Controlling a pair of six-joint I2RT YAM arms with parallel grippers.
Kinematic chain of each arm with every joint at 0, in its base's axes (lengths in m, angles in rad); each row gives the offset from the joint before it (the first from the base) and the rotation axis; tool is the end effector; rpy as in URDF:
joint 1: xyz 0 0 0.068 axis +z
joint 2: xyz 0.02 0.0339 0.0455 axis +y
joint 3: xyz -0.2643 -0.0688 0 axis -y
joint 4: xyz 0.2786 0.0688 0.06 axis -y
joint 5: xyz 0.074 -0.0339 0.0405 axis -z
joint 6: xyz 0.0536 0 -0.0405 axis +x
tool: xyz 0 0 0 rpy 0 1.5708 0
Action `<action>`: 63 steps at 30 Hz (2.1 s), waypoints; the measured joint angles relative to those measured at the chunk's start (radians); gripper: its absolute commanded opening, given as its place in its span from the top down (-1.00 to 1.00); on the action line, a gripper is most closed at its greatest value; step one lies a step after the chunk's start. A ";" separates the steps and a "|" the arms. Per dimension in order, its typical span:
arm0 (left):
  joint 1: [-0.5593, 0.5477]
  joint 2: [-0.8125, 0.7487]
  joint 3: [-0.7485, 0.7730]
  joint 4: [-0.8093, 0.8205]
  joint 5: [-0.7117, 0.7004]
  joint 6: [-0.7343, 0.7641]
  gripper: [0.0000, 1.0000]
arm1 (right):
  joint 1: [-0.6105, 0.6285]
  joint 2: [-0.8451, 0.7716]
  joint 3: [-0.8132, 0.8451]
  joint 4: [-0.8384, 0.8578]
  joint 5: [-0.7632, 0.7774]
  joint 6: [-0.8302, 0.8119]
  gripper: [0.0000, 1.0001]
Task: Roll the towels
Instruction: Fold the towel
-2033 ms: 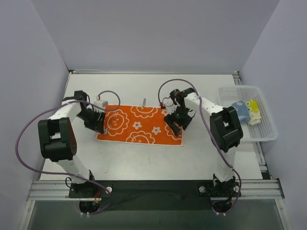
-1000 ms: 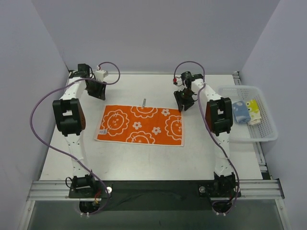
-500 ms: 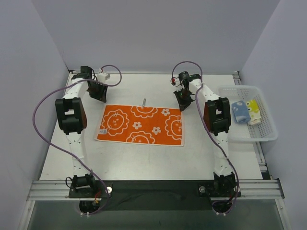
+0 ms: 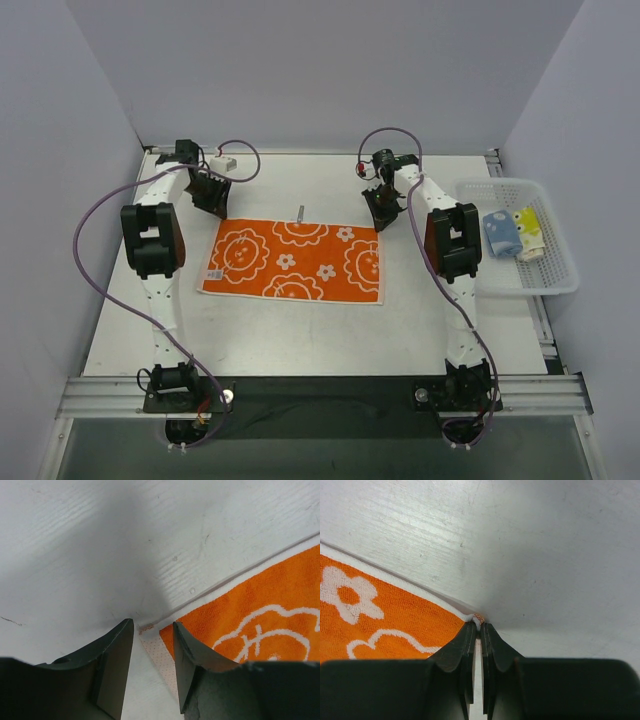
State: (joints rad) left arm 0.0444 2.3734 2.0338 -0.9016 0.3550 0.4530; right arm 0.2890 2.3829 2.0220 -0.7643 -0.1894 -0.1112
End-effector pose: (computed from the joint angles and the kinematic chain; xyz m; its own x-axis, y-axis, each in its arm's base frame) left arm 0.5333 0.0050 0.1433 -0.8189 0.3744 -0.4350 0.4773 0.8651 -0.1541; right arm 0.5226 0.1659 0.1388 -0.8199 -0.3575 -0.4472 -0.4514 0.8841 0.1210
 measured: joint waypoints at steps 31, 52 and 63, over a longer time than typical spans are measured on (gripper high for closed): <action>0.016 0.010 0.052 -0.086 0.025 -0.006 1.00 | -0.026 0.000 0.008 0.000 -0.043 -0.026 1.00; 0.121 -0.221 -0.065 -0.103 0.238 0.067 1.00 | -0.045 -0.218 -0.106 -0.005 -0.145 -0.193 1.00; 0.195 -0.395 -0.381 -0.163 0.266 0.249 1.00 | 0.036 -0.399 -0.407 -0.041 -0.203 -0.232 1.00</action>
State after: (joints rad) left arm 0.2390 1.9785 1.6531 -1.0645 0.6205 0.7025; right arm 0.3252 1.9839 1.6146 -0.8055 -0.3927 -0.3428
